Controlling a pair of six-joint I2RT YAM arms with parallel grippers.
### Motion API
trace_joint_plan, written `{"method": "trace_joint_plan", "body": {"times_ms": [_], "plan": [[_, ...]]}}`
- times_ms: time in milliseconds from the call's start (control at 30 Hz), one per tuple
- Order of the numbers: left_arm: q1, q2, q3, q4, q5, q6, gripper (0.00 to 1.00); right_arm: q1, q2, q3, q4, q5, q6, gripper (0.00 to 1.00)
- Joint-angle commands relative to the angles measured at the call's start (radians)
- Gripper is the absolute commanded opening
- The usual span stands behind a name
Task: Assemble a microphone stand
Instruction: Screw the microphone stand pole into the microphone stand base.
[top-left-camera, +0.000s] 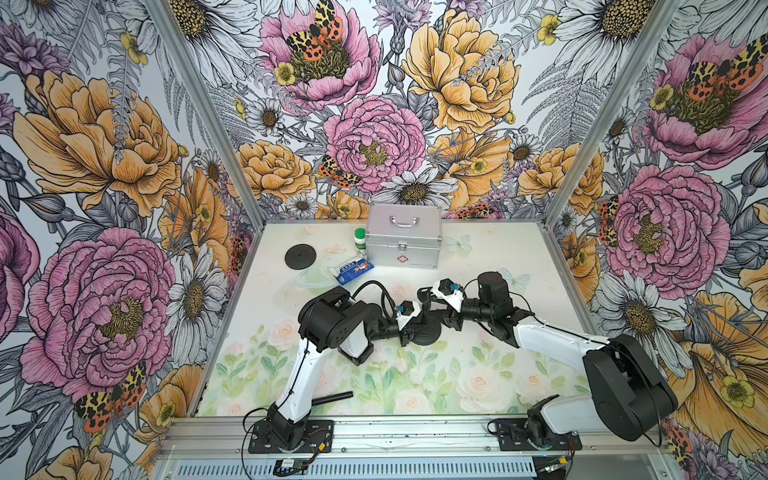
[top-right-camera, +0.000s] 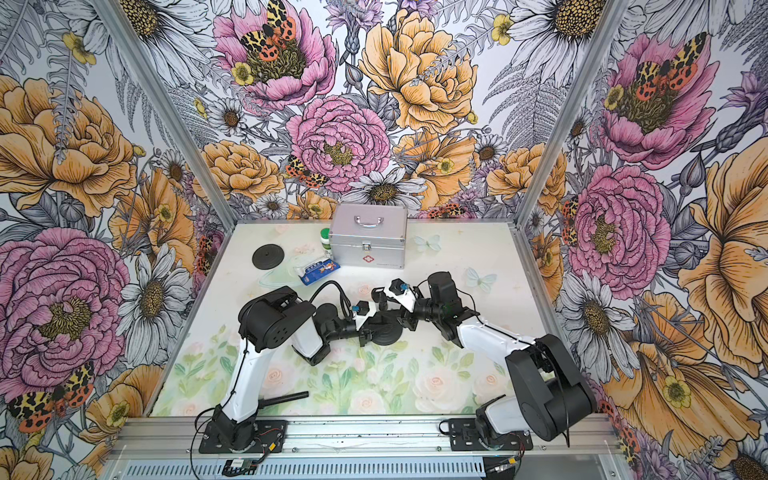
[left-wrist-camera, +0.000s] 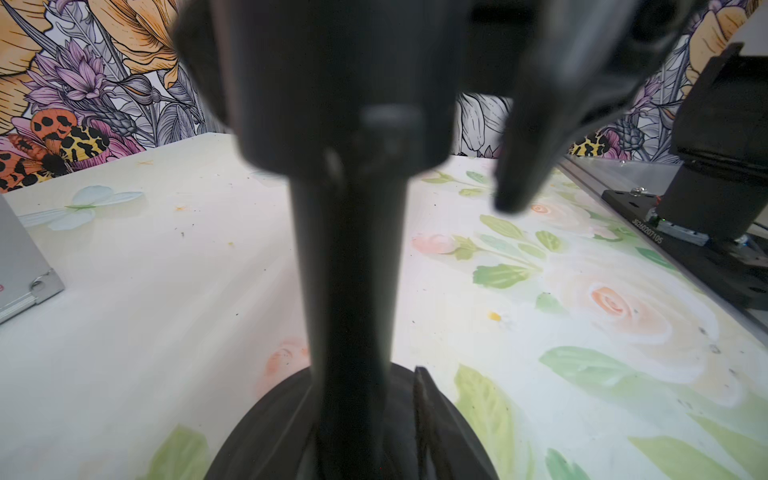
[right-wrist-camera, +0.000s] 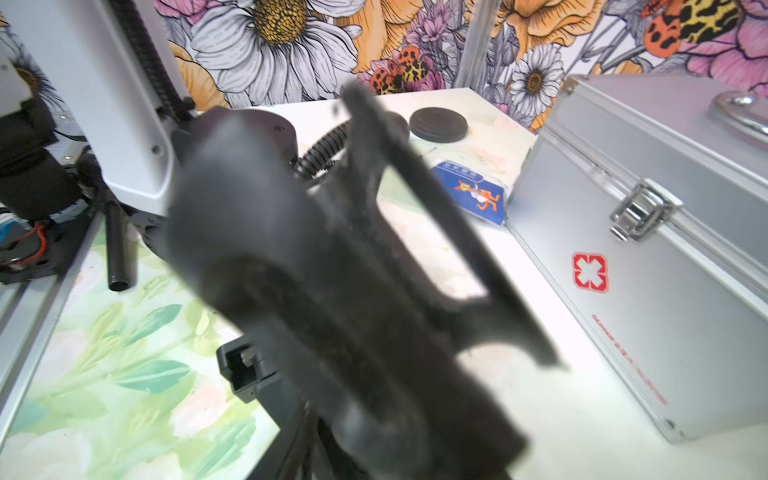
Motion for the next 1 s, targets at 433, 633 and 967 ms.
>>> {"method": "trace_joint_plan", "body": {"times_ms": [433,633,967], "plan": [[-0.01,0.042,-0.004,-0.044,0.023,-0.012,0.34,0.011,0.11,0.082,-0.063,0.026,-0.002,0.01],[-0.009,0.048,0.001,-0.045,0.025,-0.016,0.33,0.211,0.003,-0.237,0.426,0.919,0.511,0.0],[-0.007,0.046,-0.002,-0.044,0.031,-0.017,0.33,0.288,0.008,-0.243,0.394,0.722,0.32,0.28]]}}
